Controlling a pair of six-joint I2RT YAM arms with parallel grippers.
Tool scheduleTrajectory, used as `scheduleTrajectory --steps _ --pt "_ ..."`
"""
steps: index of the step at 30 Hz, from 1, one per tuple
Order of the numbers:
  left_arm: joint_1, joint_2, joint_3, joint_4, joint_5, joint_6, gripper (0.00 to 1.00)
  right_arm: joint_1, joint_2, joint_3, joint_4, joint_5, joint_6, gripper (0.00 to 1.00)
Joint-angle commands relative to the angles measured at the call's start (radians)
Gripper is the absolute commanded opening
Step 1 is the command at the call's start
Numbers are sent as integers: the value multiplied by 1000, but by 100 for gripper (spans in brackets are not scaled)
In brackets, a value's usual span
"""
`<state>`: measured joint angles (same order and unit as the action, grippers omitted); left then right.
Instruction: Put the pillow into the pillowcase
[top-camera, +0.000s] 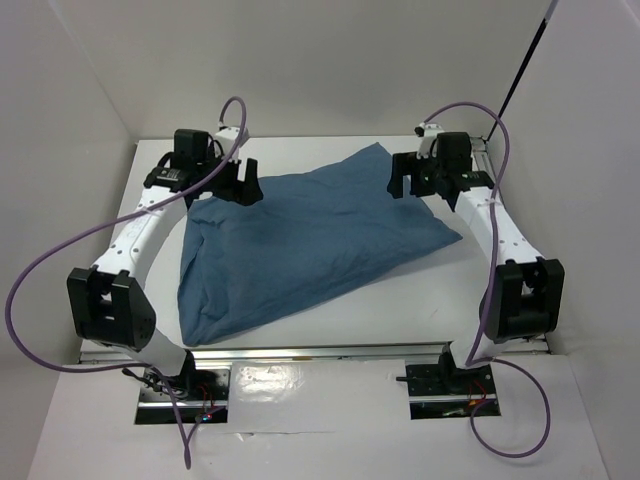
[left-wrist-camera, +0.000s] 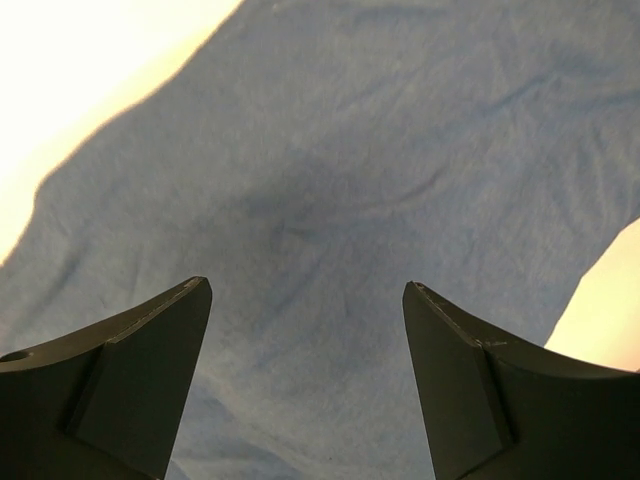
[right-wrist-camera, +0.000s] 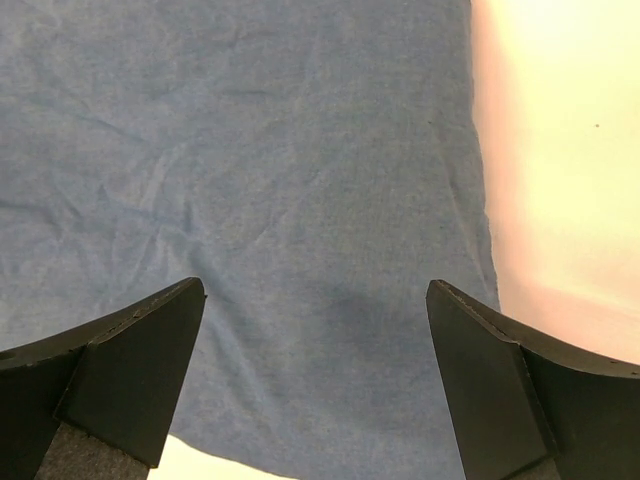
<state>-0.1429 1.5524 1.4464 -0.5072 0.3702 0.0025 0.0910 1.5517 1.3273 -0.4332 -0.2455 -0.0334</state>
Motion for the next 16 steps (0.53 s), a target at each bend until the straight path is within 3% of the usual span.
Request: scheduleTrajectory --steps 1,16 --pt "-4 -46 -33 49 -25 -27 92 -4 -50 -8 54 -5 27 100" --pt "-4 -107 -87 61 1 4 92 -22 -116 -48 54 -51 46 100"
